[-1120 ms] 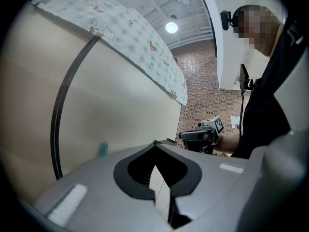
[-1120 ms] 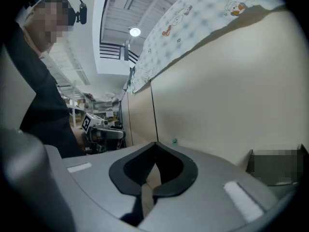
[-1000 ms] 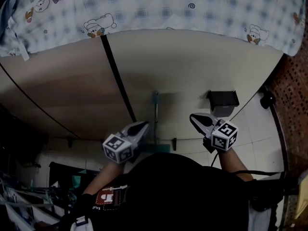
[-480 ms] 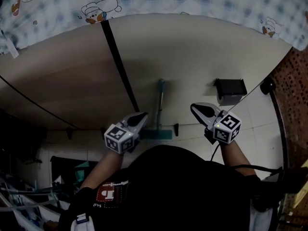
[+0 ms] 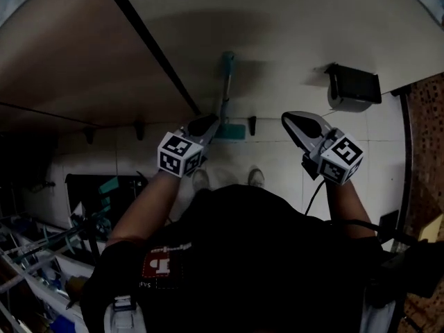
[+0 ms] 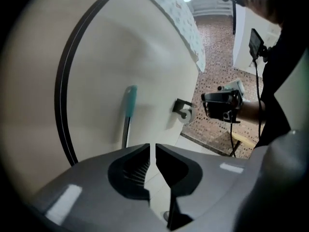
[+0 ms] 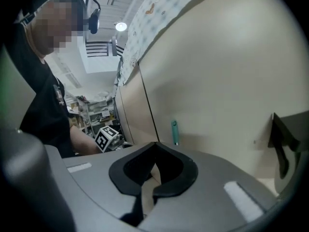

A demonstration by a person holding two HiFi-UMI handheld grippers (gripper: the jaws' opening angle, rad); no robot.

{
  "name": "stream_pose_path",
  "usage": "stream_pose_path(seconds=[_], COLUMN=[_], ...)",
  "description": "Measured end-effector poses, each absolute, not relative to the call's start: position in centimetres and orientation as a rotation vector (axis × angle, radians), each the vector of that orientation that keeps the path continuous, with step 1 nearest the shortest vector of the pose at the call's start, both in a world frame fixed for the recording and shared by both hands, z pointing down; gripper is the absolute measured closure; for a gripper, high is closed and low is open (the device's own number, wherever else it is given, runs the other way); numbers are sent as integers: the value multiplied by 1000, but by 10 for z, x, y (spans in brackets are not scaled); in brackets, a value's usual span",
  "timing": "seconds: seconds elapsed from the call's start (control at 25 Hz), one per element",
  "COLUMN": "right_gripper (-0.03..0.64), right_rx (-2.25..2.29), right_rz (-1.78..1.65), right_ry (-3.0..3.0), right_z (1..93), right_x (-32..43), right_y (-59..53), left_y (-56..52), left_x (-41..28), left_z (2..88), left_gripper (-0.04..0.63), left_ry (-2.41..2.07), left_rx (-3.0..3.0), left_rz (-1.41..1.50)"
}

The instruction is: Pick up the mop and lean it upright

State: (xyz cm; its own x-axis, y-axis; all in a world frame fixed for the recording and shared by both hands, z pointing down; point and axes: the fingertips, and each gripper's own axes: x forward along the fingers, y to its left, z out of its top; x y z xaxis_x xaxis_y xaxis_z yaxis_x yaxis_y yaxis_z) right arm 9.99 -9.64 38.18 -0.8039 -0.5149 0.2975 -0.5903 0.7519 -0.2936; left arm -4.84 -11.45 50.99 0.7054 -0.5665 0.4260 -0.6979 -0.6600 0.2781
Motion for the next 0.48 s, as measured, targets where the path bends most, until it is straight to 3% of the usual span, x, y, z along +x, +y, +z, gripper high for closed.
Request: stream_pose_path(seconds=[0.48], right_gripper=[603], right_rx=[849], right_rz=[699], right_ry=[-2657], right_z=[476], right_x=[92], right_y=[-104], left_y=[-166], left_x=[-53], left_z=[711], left_gripper=[426], left_ry=[-1033], left_rx=[2293], left_rz=[741])
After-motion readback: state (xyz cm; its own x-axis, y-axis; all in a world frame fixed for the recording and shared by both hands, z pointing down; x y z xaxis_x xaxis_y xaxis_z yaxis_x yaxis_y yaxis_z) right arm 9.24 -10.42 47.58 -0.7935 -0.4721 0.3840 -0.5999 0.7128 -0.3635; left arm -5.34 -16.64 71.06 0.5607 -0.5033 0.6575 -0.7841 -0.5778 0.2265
